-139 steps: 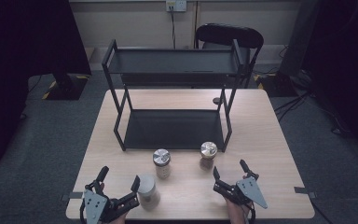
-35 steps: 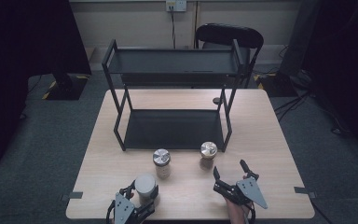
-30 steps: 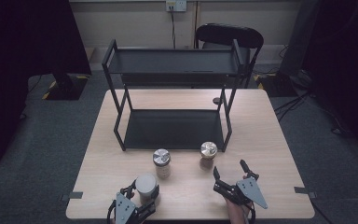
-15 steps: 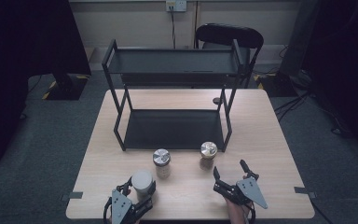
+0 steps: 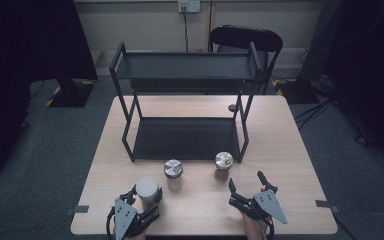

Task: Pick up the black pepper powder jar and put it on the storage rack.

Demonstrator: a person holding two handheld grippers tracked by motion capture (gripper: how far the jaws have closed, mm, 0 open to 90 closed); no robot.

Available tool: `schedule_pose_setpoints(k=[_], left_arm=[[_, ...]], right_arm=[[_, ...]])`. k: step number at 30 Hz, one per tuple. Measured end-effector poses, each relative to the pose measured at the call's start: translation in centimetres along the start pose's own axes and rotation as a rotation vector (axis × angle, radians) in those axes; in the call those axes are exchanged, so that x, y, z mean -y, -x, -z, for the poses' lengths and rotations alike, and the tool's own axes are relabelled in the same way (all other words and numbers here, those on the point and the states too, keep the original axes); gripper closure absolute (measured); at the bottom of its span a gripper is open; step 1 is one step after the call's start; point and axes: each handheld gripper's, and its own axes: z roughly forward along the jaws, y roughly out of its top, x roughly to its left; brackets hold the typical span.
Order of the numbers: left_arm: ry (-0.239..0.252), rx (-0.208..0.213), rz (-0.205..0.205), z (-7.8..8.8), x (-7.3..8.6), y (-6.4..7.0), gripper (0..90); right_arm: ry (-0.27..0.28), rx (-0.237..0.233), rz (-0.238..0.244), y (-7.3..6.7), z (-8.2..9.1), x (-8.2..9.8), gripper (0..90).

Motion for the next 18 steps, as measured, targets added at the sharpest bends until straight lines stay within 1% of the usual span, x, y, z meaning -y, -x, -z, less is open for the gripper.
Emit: schedule_pose_setpoints(k=[4, 6, 10, 18], left_arm=[[0.001, -0.008, 0.001, -0.2, -0.3, 0.0, 34.3], [-0.004, -0.013, -0.007, -0.3, -0.4, 0.0, 34.3], [-0.004, -0.016, 0.005, -0.5, -0.5, -0.2, 34.3], [-0.007, -0.025, 0.004, -1.1, -0.7, -0.5, 34.3]], right_arm=[[0.0, 0.0, 0.0, 0.0, 0.0, 0.0, 2.4], [0.0, 0.0, 0.0, 0.0, 0.0, 0.0, 2.4], [0.001, 0.0, 0.0, 0.0, 0.0, 0.0, 2.4], [0.001, 0.0, -0.001, 0.0, 0.0, 0.0, 2.4]])
